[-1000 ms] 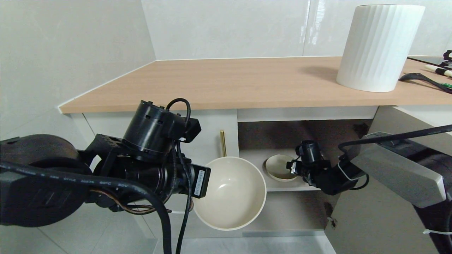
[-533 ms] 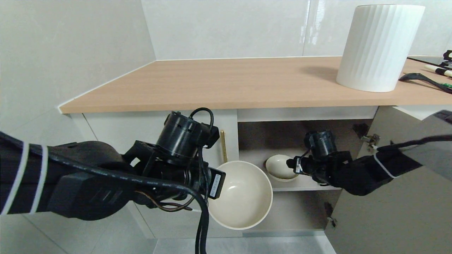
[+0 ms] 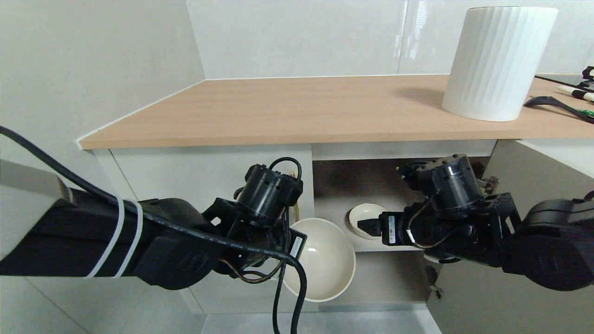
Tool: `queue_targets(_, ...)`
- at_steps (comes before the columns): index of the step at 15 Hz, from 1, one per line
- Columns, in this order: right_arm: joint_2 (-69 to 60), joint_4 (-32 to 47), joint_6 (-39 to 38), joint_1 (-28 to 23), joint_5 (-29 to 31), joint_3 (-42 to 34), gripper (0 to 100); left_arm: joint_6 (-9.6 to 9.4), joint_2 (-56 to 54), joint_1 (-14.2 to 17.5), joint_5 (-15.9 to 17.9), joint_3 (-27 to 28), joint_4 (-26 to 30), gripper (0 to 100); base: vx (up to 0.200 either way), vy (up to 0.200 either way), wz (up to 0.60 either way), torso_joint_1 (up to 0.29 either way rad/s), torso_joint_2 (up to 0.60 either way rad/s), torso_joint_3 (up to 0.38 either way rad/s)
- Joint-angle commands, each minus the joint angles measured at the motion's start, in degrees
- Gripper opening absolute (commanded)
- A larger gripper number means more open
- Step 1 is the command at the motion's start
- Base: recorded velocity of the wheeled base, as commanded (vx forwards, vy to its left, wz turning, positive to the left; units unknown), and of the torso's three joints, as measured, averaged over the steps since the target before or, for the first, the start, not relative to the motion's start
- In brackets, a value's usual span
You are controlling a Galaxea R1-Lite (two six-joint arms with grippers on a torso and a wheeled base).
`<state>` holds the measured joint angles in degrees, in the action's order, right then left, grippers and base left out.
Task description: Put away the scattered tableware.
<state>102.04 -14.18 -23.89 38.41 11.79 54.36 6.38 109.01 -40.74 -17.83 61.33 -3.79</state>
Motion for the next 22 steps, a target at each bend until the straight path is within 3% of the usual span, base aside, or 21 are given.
queue_targets(1,0.62,0.03,-0.10,1.75,-0.01,-0.48,100,0.04,1.12,-0.57,-0.27,0.28,-0.69,0,0.000,0.000,0.00,0.000,0.00,0.000)
queue_targets(14,7.12,-0.32,-2.03,3.51,0.08,0.57,100,0.22,0.15,-1.62,-0.71,0.19,-2.27,0,0.000,0.000,0.00,0.000,0.00,0.000)
queue_targets(15,7.12,-0.32,-2.12,3.51,0.08,0.57,0,0.22,0.15,-1.53,-0.71,0.19,-2.27,0,0.000,0.000,0.00,0.000,0.00,0.000)
queue_targets(22,7.21,-0.32,-2.30,4.57,0.25,0.49,0,0.22,1.56,-1.53,-0.62,0.28,-2.27,0,0.000,0.000,0.00,0.000,0.00,0.000)
